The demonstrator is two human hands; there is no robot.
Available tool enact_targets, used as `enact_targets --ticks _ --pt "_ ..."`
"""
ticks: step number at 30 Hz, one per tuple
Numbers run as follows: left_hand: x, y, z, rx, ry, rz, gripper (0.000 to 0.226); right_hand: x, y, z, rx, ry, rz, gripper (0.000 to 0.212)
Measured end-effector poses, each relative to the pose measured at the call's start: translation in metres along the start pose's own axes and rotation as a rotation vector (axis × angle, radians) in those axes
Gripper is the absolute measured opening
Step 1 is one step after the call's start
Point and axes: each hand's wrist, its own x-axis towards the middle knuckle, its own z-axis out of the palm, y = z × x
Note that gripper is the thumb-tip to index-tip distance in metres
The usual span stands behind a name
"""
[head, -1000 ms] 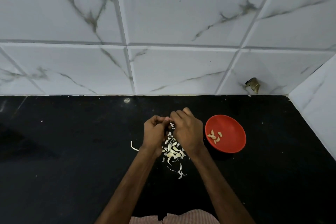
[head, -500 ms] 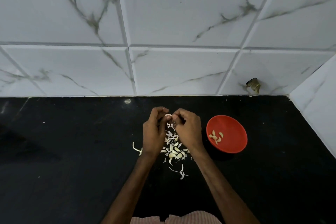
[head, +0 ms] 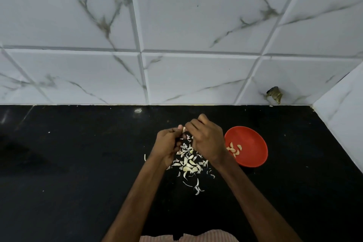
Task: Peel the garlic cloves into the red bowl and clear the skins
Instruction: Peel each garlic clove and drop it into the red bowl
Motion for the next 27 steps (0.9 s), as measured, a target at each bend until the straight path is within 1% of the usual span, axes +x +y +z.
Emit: enact_targets --ticks 1,3,4,5,6,7,9,10,11,13,16,18,20,23,27 --pt "-0.001 -0.002 0.0 0.046 0.004 0.083 0.024 0.001 -0.003 0.0 0.069 -0.017 0.117 0.019" --pt "-0.002 -0.004 0.001 0.142 0.005 0.259 0.019 0.003 -0.007 -0.001 0.298 -0.057 0.42 0.015" --pt "-0.003 -0.004 0.001 0.163 0.0 0.322 0.018 0.005 -0.007 0.0 0.401 -0.066 0.529 0.012" --pt "-0.002 -0.004 0.0 0.181 -0.005 0.365 0.017 0.004 -0.007 0.001 0.47 -0.069 0.571 0.011" --pt "-0.003 -0.005 -0.001 0.196 -0.003 0.384 0.017 0.002 -0.007 0.001 0.451 -0.047 0.524 0.009" --pt "-0.003 -0.008 -0.001 0.21 0.009 0.372 0.016 0.001 -0.007 0.001 0.336 -0.013 0.406 0.008" --pt "-0.004 -0.012 0.002 0.194 0.051 0.266 0.02 -0.003 -0.009 0.002 0.013 0.013 0.134 0.01" --pt "-0.004 -0.014 0.005 0.175 0.077 0.212 0.025 -0.005 -0.009 0.003 -0.069 0.011 0.055 0.013" --pt "-0.004 -0.015 0.008 0.165 0.106 0.187 0.028 -0.005 -0.009 0.004 -0.108 0.006 0.019 0.014" --pt "-0.004 -0.013 0.013 0.14 0.128 0.191 0.029 -0.005 -0.007 0.007 -0.125 0.018 0.042 0.016" --pt "-0.005 -0.009 0.015 0.025 0.061 0.145 0.022 -0.002 0.0 0.01 -0.059 0.048 0.107 0.014" --pt "-0.005 -0.007 0.011 0.026 0.035 0.105 0.016 -0.001 0.004 0.011 -0.01 0.054 0.136 0.01" --pt "-0.003 -0.008 0.007 0.04 0.012 0.102 0.013 -0.003 0.007 0.011 0.015 0.062 0.15 0.009" --pt "-0.003 -0.009 0.008 -0.013 -0.011 0.129 0.018 -0.006 0.01 0.013 0.062 0.057 0.152 0.008" --pt "-0.002 -0.011 0.008 -0.017 0.026 0.158 0.015 -0.009 0.008 0.014 0.078 0.048 0.107 0.019"
